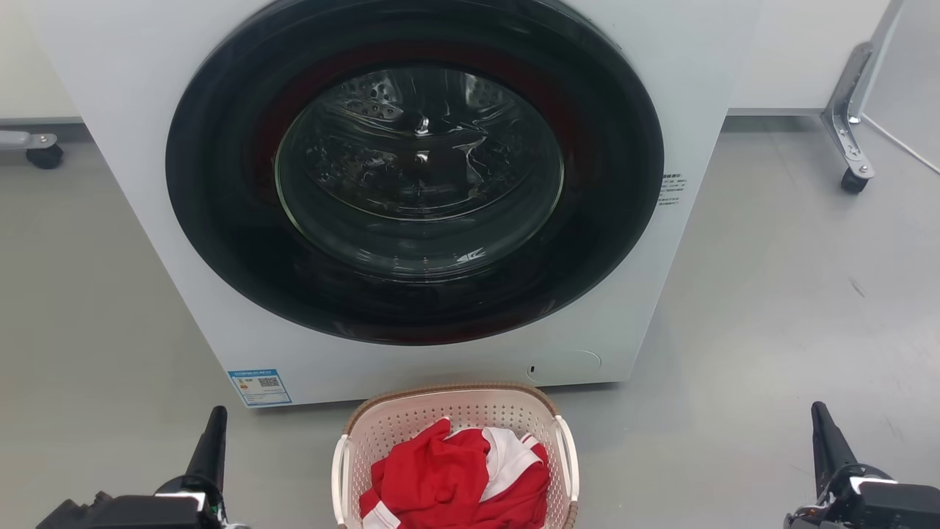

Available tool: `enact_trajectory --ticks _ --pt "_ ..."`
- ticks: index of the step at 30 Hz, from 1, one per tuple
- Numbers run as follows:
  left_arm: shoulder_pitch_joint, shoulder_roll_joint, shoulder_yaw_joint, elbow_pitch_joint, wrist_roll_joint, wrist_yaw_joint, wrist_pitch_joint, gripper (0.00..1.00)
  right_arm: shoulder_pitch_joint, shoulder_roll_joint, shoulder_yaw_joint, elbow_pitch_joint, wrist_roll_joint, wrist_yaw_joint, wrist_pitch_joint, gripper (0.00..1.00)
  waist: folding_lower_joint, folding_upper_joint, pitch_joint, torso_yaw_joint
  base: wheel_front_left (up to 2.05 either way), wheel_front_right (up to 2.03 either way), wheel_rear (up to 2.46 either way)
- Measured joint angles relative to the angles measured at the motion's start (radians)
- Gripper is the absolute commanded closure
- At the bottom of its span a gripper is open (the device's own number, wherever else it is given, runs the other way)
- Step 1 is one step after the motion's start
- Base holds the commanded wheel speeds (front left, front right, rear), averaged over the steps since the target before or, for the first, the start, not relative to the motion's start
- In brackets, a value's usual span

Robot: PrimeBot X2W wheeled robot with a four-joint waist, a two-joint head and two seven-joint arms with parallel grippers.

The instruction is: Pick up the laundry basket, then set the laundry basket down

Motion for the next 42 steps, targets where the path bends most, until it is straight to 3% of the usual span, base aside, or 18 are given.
enact_trajectory --ticks 6,42 --pt "-0.015 -0.003 0.008 0.005 -0.049 -0.008 0.011 1.0 -0.015 0.001 -0.014 0.002 0.04 0.008 0.011 1.0 0.0 0.0 0.001 -0.001 0.0 0.0 0.0" --pt "-0.015 -0.004 0.008 0.005 -0.049 -0.008 0.011 1.0 -0.015 0.002 -0.014 0.002 0.04 0.008 0.011 1.0 0.0 0.0 0.001 -0.001 0.0 0.0 0.0"
